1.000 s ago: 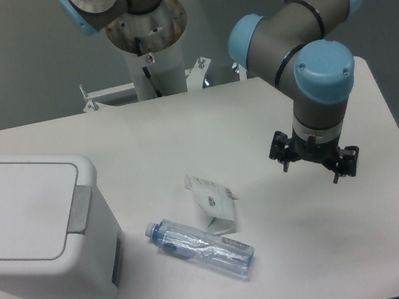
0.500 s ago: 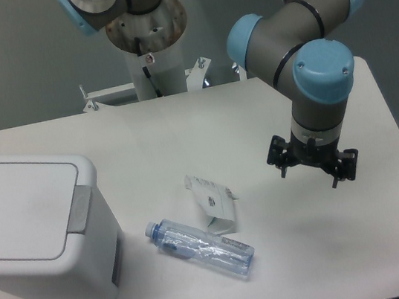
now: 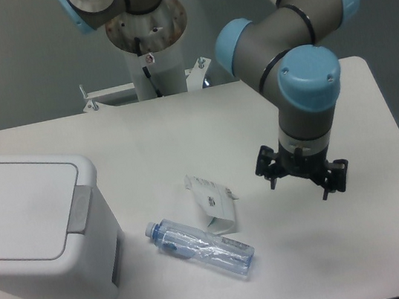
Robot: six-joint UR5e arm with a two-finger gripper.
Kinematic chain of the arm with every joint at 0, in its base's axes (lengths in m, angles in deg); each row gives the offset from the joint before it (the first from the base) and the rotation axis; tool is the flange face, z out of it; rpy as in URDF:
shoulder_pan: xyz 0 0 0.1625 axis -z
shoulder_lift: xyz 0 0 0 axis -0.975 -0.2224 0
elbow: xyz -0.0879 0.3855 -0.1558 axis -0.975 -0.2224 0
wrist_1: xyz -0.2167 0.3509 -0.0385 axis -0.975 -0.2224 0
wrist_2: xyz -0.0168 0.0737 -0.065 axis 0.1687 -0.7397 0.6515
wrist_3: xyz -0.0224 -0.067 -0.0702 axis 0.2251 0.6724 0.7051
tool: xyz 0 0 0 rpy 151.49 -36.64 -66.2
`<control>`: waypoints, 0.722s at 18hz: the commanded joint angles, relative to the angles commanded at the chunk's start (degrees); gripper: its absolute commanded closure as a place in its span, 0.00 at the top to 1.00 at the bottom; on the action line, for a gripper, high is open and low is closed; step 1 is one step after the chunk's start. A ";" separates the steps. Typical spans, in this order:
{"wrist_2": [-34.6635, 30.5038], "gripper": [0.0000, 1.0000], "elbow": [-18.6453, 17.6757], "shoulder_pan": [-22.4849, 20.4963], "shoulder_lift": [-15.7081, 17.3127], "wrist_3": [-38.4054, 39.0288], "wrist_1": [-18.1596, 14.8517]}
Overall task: Open the trash can
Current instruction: 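Move the gripper across the table toward the white trash can lid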
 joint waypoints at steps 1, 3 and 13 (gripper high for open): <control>0.00 1.00 0.17 0.70 0.09 1.84 0.00; 0.70 1.00 0.79 2.11 0.18 6.14 0.09; 14.93 1.00 1.41 5.72 4.04 24.34 0.61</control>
